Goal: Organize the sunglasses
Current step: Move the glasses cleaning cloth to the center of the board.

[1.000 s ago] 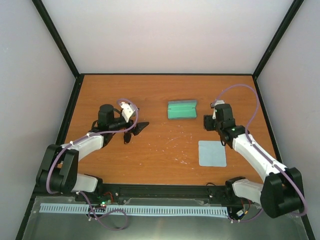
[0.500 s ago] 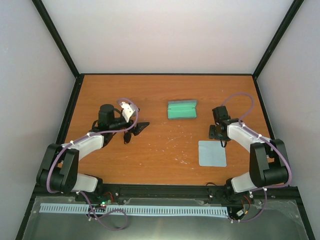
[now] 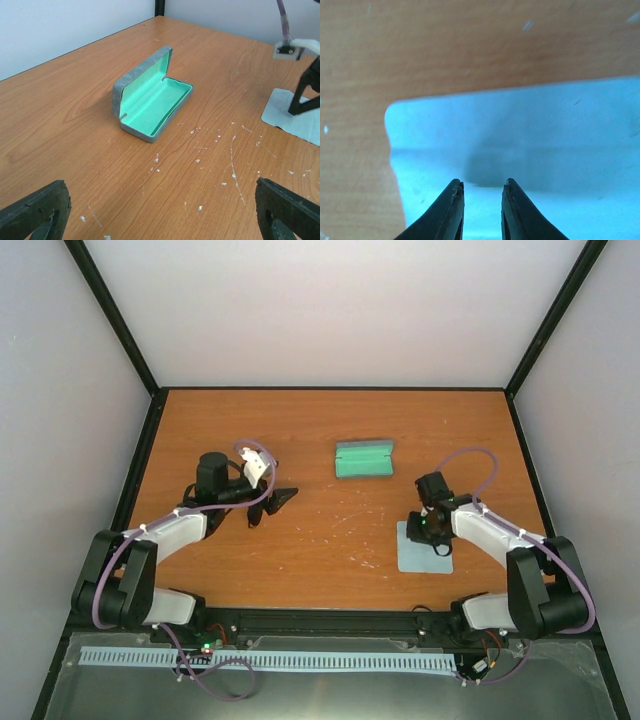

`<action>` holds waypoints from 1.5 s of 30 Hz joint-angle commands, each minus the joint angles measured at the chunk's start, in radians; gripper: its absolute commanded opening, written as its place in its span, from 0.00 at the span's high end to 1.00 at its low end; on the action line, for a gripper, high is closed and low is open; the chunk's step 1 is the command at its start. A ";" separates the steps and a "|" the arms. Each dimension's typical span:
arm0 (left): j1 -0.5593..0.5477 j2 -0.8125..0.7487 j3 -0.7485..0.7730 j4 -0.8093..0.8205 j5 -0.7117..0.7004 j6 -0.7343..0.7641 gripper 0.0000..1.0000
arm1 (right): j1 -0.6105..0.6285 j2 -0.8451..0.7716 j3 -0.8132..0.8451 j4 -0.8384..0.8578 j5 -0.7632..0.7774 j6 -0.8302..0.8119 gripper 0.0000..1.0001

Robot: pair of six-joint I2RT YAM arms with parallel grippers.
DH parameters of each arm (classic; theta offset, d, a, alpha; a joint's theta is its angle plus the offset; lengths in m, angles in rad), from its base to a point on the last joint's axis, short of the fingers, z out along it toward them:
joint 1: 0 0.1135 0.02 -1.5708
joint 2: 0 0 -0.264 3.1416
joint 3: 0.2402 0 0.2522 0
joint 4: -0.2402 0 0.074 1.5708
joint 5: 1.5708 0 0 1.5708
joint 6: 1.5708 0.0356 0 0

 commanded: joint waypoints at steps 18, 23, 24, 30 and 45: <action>-0.002 -0.087 -0.045 0.011 0.004 -0.014 0.01 | 0.349 0.237 0.094 -0.006 -0.117 0.194 0.72; -0.003 -0.110 -0.061 0.014 0.011 -0.023 0.00 | 0.441 0.293 0.162 -0.010 -0.152 0.257 0.72; -0.003 -0.113 -0.063 0.013 0.013 -0.024 0.01 | 0.458 0.305 0.170 -0.004 -0.162 0.272 0.72; -0.007 -0.136 -0.075 0.004 0.018 -0.026 0.00 | 0.508 0.392 0.239 0.043 -0.197 0.353 0.73; -0.015 -0.117 -0.060 -0.004 0.025 -0.012 0.00 | 0.515 0.407 0.495 -0.047 -0.090 0.343 0.51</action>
